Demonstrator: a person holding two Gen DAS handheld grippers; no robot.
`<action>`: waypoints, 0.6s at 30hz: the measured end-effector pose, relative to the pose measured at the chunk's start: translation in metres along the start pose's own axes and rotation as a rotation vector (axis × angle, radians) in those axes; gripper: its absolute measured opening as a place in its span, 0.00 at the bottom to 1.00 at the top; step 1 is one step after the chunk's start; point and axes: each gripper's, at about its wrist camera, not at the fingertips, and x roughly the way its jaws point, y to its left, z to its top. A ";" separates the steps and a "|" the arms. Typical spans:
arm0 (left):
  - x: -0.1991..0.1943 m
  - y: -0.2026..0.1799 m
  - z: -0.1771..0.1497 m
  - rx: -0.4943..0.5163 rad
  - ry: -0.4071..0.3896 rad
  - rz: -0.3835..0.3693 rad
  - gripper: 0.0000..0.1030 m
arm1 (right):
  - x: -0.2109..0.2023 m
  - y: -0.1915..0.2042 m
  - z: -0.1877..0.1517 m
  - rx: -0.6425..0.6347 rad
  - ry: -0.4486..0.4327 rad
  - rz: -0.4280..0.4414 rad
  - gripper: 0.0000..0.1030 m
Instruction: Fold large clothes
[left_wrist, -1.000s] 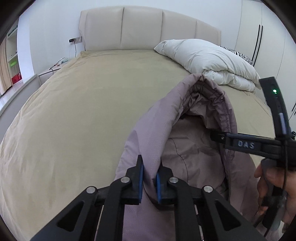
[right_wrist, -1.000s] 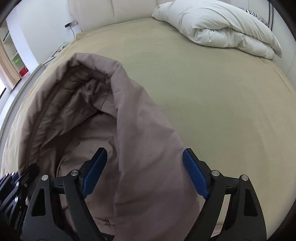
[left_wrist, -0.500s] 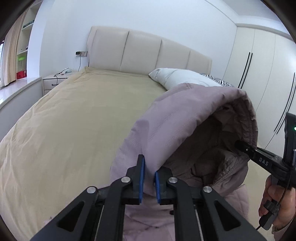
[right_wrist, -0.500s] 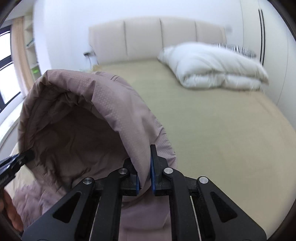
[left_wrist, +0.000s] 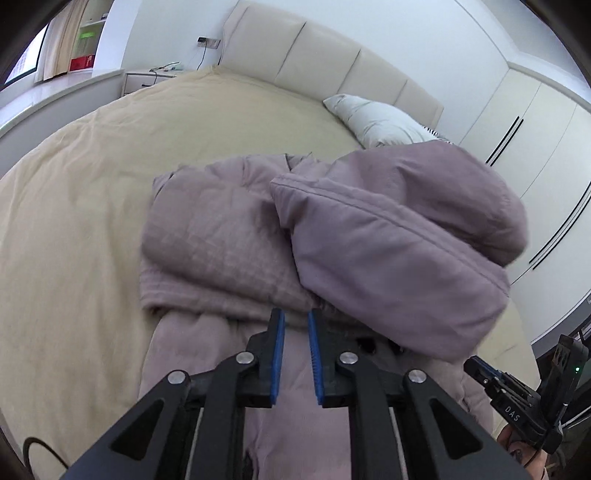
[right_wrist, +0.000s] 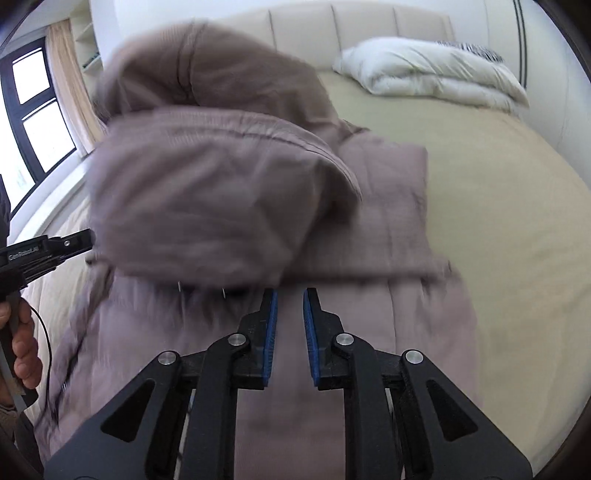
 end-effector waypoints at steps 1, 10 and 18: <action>-0.007 0.001 -0.005 -0.002 -0.001 0.008 0.15 | -0.006 -0.008 -0.010 0.016 0.004 -0.003 0.14; -0.039 -0.081 0.097 0.215 -0.232 -0.037 0.38 | -0.062 -0.013 0.024 0.112 -0.153 0.022 0.18; 0.075 -0.106 0.109 0.312 -0.028 0.001 0.38 | 0.011 0.024 0.098 0.036 -0.110 0.050 0.18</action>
